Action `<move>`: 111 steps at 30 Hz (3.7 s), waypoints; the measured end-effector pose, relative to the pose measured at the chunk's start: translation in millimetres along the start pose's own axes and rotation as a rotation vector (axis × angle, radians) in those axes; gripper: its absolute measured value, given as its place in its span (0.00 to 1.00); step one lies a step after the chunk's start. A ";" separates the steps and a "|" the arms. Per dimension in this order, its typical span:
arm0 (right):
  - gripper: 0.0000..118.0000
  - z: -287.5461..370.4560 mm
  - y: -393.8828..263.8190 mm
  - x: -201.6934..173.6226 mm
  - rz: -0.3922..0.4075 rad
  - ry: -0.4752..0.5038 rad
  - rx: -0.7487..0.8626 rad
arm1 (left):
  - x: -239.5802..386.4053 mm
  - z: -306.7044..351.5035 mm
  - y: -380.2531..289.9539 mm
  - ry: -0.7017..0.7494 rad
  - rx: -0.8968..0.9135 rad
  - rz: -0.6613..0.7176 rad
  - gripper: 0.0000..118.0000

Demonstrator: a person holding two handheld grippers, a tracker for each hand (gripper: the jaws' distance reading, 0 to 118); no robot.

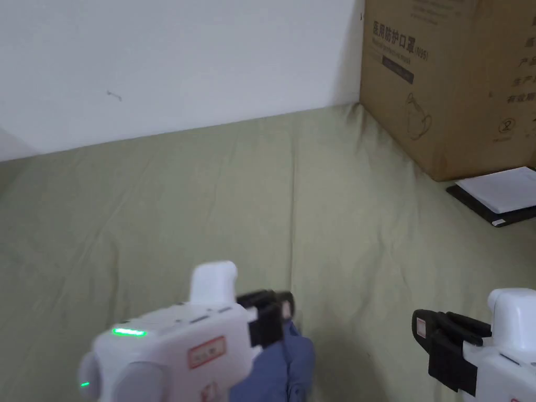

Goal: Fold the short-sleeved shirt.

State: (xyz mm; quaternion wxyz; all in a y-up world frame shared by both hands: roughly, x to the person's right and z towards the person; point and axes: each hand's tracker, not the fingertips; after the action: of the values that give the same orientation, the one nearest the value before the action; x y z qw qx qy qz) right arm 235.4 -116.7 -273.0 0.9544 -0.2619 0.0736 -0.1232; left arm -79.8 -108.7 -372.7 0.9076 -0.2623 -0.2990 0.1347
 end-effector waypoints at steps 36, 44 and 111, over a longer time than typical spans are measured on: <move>0.00 34.0 -8.7 -38.5 0.135 -0.218 0.530 | -17.9 183.5 -58.8 0.774 0.514 -0.102 0.00; 0.00 -114.0 -2.8 -102.3 0.309 0.199 -0.272 | -68.4 180.0 -44.5 0.625 0.275 0.148 0.00; 0.00 -155.1 -47.7 -172.4 0.408 0.214 -0.471 | -453.9 276.9 37.1 1.043 -0.813 -0.008 0.91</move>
State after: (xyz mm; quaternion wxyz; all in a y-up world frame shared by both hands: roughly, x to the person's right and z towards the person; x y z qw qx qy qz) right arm 28.9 -183.9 -367.3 0.8593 -0.4410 0.2510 0.0640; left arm -609.2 -150.7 -418.4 0.7625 -0.6139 0.1516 -0.1370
